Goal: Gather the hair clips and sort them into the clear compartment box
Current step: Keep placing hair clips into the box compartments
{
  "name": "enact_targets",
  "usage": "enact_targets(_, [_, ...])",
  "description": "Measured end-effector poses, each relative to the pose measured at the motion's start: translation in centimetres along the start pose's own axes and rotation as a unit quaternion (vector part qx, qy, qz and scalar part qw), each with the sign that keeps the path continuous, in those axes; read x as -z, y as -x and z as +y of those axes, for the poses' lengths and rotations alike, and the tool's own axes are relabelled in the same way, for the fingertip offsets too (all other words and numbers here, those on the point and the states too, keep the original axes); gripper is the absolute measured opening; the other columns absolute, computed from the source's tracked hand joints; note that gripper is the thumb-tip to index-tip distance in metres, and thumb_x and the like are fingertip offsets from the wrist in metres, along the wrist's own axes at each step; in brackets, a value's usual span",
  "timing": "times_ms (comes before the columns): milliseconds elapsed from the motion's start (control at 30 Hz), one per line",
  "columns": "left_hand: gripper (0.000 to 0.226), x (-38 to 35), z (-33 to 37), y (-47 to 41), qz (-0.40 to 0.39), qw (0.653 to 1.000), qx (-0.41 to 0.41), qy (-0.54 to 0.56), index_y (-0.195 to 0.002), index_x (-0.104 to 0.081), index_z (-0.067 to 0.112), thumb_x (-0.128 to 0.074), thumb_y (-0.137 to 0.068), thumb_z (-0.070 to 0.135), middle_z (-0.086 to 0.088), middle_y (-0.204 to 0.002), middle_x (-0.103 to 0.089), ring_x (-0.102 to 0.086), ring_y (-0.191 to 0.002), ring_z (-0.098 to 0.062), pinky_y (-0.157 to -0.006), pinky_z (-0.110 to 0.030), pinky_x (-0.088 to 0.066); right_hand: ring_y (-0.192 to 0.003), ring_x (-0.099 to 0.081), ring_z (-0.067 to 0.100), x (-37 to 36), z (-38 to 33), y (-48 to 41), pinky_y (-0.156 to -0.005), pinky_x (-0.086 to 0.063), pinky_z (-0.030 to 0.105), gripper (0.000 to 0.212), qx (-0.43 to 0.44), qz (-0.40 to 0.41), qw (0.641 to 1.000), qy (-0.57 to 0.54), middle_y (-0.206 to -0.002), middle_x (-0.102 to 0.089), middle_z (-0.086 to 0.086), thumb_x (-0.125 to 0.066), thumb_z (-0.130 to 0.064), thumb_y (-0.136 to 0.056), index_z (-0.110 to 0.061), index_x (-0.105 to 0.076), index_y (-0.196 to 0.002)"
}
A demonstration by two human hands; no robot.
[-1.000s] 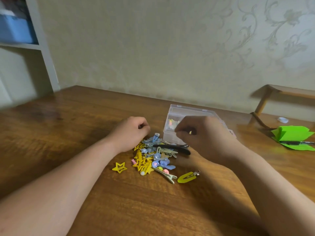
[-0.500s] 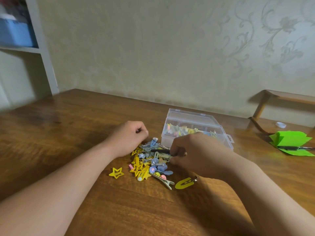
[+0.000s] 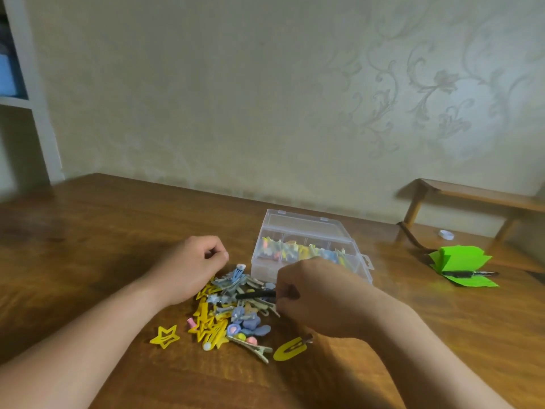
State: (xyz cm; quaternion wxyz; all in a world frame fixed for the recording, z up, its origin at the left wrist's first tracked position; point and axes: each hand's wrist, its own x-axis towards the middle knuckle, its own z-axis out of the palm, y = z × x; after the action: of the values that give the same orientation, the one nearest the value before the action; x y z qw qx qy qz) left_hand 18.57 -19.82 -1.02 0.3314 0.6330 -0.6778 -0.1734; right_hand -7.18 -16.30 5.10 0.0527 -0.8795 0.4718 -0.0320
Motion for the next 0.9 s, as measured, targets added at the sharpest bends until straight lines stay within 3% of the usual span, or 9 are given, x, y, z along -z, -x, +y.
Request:
enact_targets(100, [0.02, 0.0, 0.0, 0.0, -0.004, 1.0, -0.002, -0.003, -0.091, -0.076, 0.034, -0.061, -0.104, 0.037, 0.018, -0.094, -0.075, -0.068, -0.091, -0.002, -0.083, -0.034, -0.058, -0.076, -0.064, 0.005, 1.2, 1.5, 0.5, -0.065, -0.054, 0.021, 0.012, -0.017, -0.011, 1.0, -0.012, -0.086, -0.07, -0.011, -0.062, -0.03, -0.099, -0.028, -0.073, -0.094])
enact_targets(233, [0.02, -0.1, -0.1, -0.1, -0.001, 1.0, -0.003, -0.007, -0.091, -0.075, 0.034, -0.061, -0.104, 0.037, 0.018, -0.093, -0.075, -0.068, -0.09, -0.002, -0.083, -0.035, -0.058, -0.071, -0.071, 0.006, 3.3, 3.3, 1.4, -0.069, -0.063, 0.028, 0.013, -0.047, -0.007, 0.994, -0.097, -0.083, -0.076, -0.009, -0.065, -0.03, -0.1, -0.031, -0.073, -0.09])
enact_targets(300, [0.02, -0.1, -0.2, -0.1, -0.003, 1.0, -0.002, -0.008, -0.091, -0.075, 0.033, -0.06, -0.104, 0.038, 0.018, -0.092, -0.075, -0.068, -0.091, -0.004, -0.085, -0.037, -0.059, -0.071, -0.071, 0.005, 3.8, 4.1, 1.7, -0.069, -0.061, 0.026, 0.013, -0.054, 0.007, 0.992, -0.112, -0.084, -0.076, -0.011, -0.065, -0.031, -0.1, -0.032, -0.074, -0.09])
enact_targets(467, [0.02, -0.1, 0.0, 0.0, 0.001, 1.0, 0.0, -0.002, -0.09, -0.075, 0.03, -0.062, -0.103, 0.037, 0.013, -0.086, -0.075, -0.068, -0.084, -0.007, -0.08, -0.037, -0.058, -0.072, -0.071, 0.003, 3.1, 4.3, 1.6, -0.065, -0.054, 0.019, 0.013, -0.045, -0.078, 0.992, -0.093, -0.085, -0.077, -0.014, -0.065, -0.033, -0.103, -0.031, -0.074, -0.093])
enact_targets(600, [0.021, 0.0, 0.0, 0.1, -0.004, 1.0, -0.002, -0.003, -0.091, -0.075, 0.03, -0.06, -0.103, 0.038, 0.012, -0.088, -0.075, -0.069, -0.087, -0.008, -0.083, -0.04, -0.06, -0.071, -0.07, 0.005, 3.4, 4.6, 1.6, -0.065, -0.053, 0.018, 0.013, -0.031, -0.073, 0.989, -0.124, -0.084, -0.077, -0.011, -0.065, -0.03, -0.103, -0.028, -0.074, -0.094])
enact_targets(767, [0.021, -0.1, 0.0, -0.1, -0.006, 1.0, 0.001, -0.006, -0.089, -0.074, 0.031, -0.06, -0.103, 0.04, 0.015, -0.09, -0.076, -0.069, -0.088, -0.006, -0.085, -0.042, -0.06, -0.067, -0.066, 0.012, 3.2, 5.8, 1.6, -0.063, -0.051, 0.028, 0.012, -0.004, -0.07, 0.966, -0.247, -0.08, -0.076, 0.001, -0.068, -0.02, -0.1, -0.016, -0.075, -0.092])
enact_targets(900, [0.021, -0.1, -0.1, -0.1, -0.004, 1.0, 0.005, -0.011, -0.088, -0.074, 0.032, -0.061, -0.103, 0.04, 0.018, -0.089, -0.075, -0.069, -0.087, -0.003, -0.084, -0.039, -0.06, -0.066, -0.062, 0.02, 2.9, 7.3, 1.3, -0.061, -0.049, 0.031, 0.011, -0.006, -0.004, 0.935, -0.355, -0.078, -0.073, 0.006, -0.07, -0.016, -0.099, -0.01, -0.075, -0.092])
